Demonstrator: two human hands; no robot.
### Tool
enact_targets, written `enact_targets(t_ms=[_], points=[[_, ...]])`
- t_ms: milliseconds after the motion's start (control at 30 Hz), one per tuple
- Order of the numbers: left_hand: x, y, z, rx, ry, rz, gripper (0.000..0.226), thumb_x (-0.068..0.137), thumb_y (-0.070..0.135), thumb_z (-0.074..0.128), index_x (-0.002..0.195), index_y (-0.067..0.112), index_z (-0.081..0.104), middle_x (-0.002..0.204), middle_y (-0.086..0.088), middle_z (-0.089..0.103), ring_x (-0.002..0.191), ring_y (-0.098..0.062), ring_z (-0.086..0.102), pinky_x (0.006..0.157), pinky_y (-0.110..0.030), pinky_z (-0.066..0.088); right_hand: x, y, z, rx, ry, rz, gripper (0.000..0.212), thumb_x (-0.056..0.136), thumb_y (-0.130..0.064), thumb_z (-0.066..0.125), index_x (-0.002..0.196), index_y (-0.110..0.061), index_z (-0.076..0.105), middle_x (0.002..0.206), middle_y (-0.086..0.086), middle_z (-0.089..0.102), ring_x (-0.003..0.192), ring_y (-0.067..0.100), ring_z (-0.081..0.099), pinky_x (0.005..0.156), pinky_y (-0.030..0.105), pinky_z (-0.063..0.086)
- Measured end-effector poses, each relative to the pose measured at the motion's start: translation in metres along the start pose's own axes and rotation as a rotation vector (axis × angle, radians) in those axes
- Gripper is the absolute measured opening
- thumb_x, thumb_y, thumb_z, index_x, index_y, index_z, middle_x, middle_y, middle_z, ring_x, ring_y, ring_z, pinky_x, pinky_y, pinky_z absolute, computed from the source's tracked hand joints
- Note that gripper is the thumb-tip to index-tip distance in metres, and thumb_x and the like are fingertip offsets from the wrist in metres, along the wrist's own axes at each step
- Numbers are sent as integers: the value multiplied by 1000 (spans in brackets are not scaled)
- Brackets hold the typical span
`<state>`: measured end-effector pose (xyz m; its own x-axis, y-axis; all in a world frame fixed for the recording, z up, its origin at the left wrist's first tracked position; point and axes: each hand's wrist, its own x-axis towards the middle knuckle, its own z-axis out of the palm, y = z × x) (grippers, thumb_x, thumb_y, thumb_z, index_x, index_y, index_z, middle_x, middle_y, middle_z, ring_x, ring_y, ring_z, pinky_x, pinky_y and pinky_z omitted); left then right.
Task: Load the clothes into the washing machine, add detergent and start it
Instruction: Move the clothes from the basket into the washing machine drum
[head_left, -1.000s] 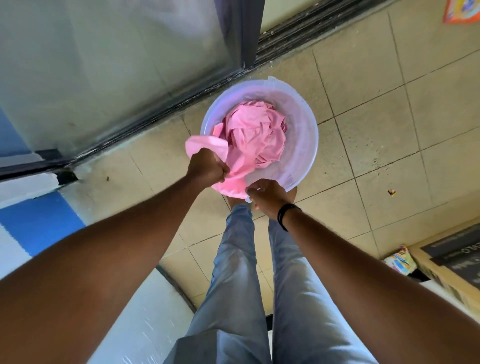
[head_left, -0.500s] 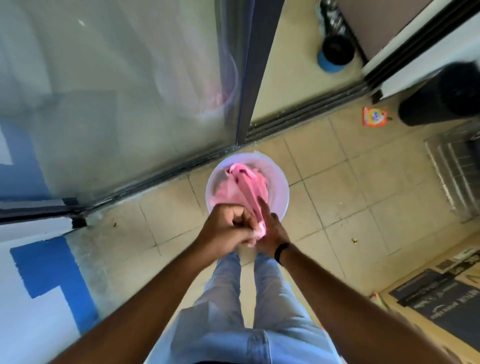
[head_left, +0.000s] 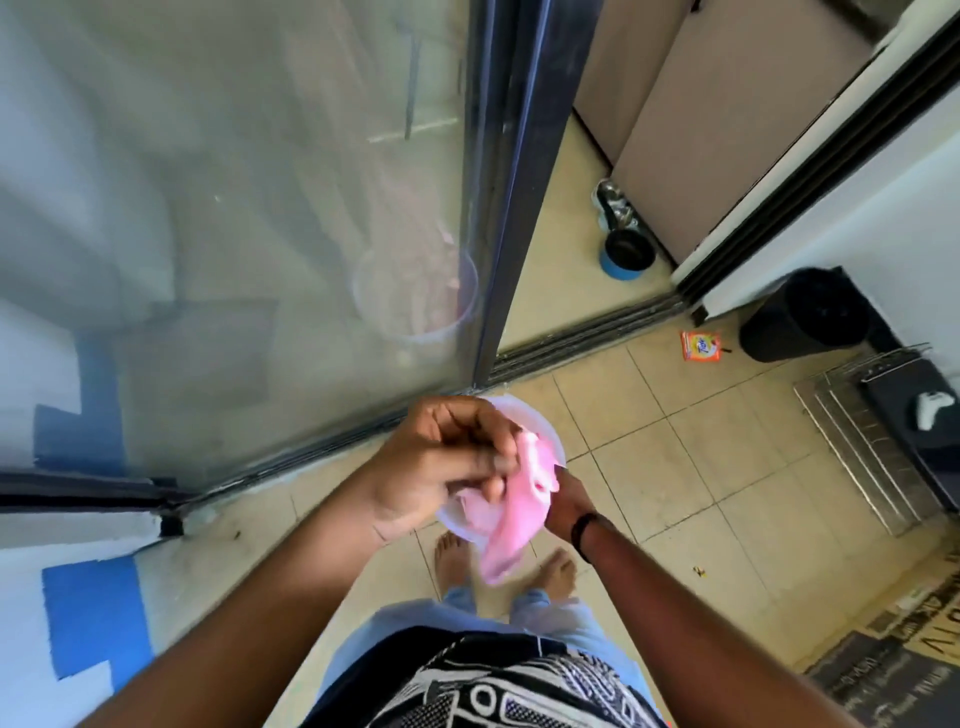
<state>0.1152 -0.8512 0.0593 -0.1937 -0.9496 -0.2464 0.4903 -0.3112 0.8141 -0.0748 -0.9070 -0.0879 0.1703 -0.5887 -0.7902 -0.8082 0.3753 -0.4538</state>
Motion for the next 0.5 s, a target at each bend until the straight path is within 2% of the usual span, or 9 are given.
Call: enact_targets(t_ms=[33, 100, 133, 167, 233, 300, 400, 500], points=[[1, -3, -10, 21, 143, 24, 22, 70, -4, 71, 70, 17, 77, 64, -5, 67, 50, -12, 61, 55, -23, 52, -5, -2, -2, -19, 54, -4, 42, 97, -9, 56, 137, -2, 49, 134, 17, 56, 124, 33, 55, 85, 28, 41], [5, -12, -33, 123, 401, 66, 27, 76, -6, 71, 79, 19, 81, 73, -4, 74, 62, -15, 65, 65, -28, 56, -22, -13, -11, 64, 140, -62, 29, 93, -30, 57, 111, -9, 66, 113, 15, 65, 107, 32, 60, 81, 30, 41], [7, -18, -44, 193, 478, 66, 32, 80, -9, 70, 86, 20, 81, 84, -6, 77, 74, -18, 68, 73, -31, 58, -25, -14, -12, 73, 173, -60, 28, 85, -37, 58, 94, -13, 68, 98, 13, 67, 97, 30, 60, 78, 33, 42], [8, -24, -55, 246, 515, 56, 36, 82, -11, 69, 95, 20, 80, 94, -8, 77, 85, -20, 69, 80, -32, 58, -23, -10, -15, 81, 196, -82, 24, 81, -35, 60, 86, -13, 68, 89, 10, 68, 90, 30, 61, 75, 35, 44], [11, -36, -74, 339, 502, 25, 46, 74, -9, 76, 107, 22, 75, 110, -8, 75, 98, -21, 70, 87, -31, 57, -23, -15, -25, 90, 180, -97, 15, 79, -13, 61, 88, -9, 72, 85, 8, 74, 86, 31, 67, 75, 36, 52], [17, -49, -83, 494, 461, -16, 60, 60, -1, 79, 110, 29, 71, 123, -5, 68, 109, -21, 69, 93, -34, 56, -29, -29, -38, 85, 209, -125, 21, 69, 2, 55, 79, -8, 72, 73, 7, 75, 78, 27, 70, 75, 34, 56], [29, -68, -82, 709, 364, -88, 62, 53, 4, 78, 106, 35, 66, 124, 7, 58, 116, -18, 62, 96, -34, 54, -38, -58, -57, 123, 260, -227, 23, 62, -4, 47, 69, -6, 69, 62, 6, 73, 70, 24, 72, 75, 40, 60], [41, -80, -75, 806, 251, -98, 71, 54, 2, 83, 121, 20, 65, 131, 6, 54, 123, -20, 55, 94, -30, 50, -49, -86, -69, 197, 293, -334, 29, 56, -17, 43, 64, -6, 68, 59, 8, 71, 67, 30, 72, 72, 49, 60]])
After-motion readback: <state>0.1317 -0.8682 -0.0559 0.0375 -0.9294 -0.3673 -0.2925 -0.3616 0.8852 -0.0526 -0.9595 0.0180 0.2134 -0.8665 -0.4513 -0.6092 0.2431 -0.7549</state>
